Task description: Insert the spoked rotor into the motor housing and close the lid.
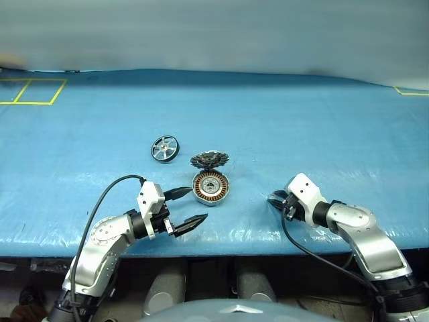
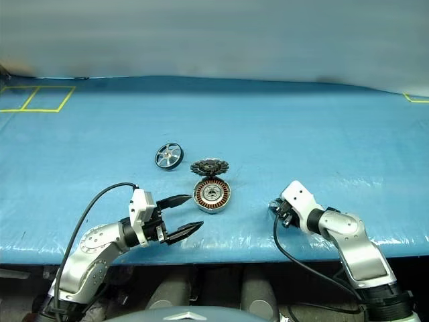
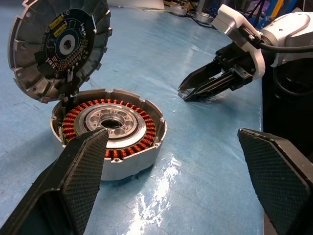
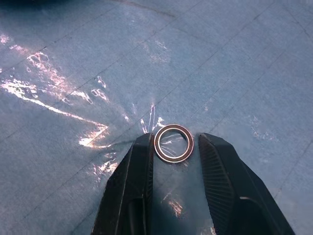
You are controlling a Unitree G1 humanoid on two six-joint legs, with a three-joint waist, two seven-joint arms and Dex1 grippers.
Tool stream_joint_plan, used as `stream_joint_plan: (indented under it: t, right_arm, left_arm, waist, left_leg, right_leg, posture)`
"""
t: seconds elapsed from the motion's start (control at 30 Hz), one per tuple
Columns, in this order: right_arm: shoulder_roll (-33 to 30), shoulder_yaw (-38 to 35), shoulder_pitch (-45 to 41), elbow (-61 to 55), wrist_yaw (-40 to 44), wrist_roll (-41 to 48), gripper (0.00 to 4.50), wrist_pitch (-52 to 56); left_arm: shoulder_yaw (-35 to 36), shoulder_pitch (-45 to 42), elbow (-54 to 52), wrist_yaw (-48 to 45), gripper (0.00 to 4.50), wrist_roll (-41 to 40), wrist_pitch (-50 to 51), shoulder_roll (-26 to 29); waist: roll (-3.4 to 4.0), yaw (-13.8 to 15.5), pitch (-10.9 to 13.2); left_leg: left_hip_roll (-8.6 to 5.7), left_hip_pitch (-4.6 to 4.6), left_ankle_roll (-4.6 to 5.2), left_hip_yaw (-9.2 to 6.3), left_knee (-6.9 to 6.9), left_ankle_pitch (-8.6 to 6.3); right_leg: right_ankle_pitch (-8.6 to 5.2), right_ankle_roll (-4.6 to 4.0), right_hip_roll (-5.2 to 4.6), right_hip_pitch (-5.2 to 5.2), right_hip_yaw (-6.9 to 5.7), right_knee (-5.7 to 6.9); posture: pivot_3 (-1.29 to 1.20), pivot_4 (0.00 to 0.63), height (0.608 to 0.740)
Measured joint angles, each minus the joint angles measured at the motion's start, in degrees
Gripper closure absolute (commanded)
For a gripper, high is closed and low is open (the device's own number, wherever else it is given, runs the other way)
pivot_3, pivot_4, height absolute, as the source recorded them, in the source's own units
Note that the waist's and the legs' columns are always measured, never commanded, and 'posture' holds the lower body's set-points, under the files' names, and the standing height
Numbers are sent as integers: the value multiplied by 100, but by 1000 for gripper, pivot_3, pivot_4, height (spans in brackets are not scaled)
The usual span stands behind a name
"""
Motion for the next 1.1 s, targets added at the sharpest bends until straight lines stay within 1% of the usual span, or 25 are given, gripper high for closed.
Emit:
stream_joint_plan:
  t: [0.13, 0.23, 0.37, 0.4, 0.53, 0.73, 0.83, 0.9, 1.1]
  right_arm:
    - [-17, 46, -6, -31, 50, 2, 3803, -8]
    - [8, 44, -34, -74, 60, 31, 3805, -4]
    - [236, 94, -117, -191, 123, 242, 3805, 3]
    - [310, 136, -232, -284, 150, 291, 3805, -2]
    - [404, 211, -602, -581, 255, 448, 3805, -35]
    - [623, 896, -1196, -914, 759, 699, 3805, -139]
    - [754, 1242, -1431, -775, 887, 661, 3805, -263]
    - [864, 1408, -1577, -478, 928, 606, 3805, -355]
    - [1203, 1679, -2006, 441, 935, 412, 3805, -671]
  left_arm:
    - [-1, 0, 0, 0, 0, 4, 1, -1]
    - [-1, 1, 0, 3, 0, 9, 1, 0]
    - [0, 1, 0, 38, 0, 28, 2, 2]
    - [0, 1, 0, 59, 0, 39, 3, 2]
    - [9, 2, 0, 114, 0, 42, 1, 9]
    - [13, 9, -1, 204, 0, 53, -12, 8]
    - [68, 18, 0, 412, 0, 128, -85, -102]
    - [136, 30, 0, 504, 0, 166, -177, -165]
    - [230, 110, 2, 547, 0, 172, -353, -247]
  waist:
    - [-16, 0, -11]
    - [-17, -2, -11]
    - [-8, -25, -5]
    - [-4, -29, -3]
    - [-4, -9, -2]
    - [-4, -6, -2]
    - [-5, -10, -2]
    - [-5, -7, -1]
    - [-4, -21, -1]
  left_leg:
    - [0, -1, 0, -1, 0, -1]
    - [0, -4, 1, 0, -1, -1]
    - [3, -9, 7, 9, -10, 2]
    - [3, -9, 27, 13, -13, 14]
    - [0, -12, 35, 13, -13, 11]
    - [-2, -13, 41, 13, -12, 7]
    - [-3, -12, 42, 14, -12, 6]
    - [-3, -11, 42, 13, -12, 6]
    - [-3, -10, 42, 15, -15, 6]
  right_leg:
    - [0, 0, -4, 1, 0, -2]
    - [0, 0, -7, -2, -4, -2]
    - [0, 0, -7, -21, -7, 3]
    - [0, 1, -7, -25, -13, 4]
    - [1, 1, -11, -23, -20, -1]
    - [1, 3, -15, -21, -23, -9]
    - [2, 4, -17, -19, -24, -11]
    - [3, 4, -18, -20, -26, -11]
    - [3, 3, -16, -22, -25, -10]
  posture:
    - [0, 150, 740]
    - [0, 150, 740]
    - [0, 150, 740]
    - [0, 150, 740]
    - [0, 150, 740]
    - [0, 150, 740]
    - [0, 150, 740]
    - [0, 150, 740]
    - [0, 150, 740]
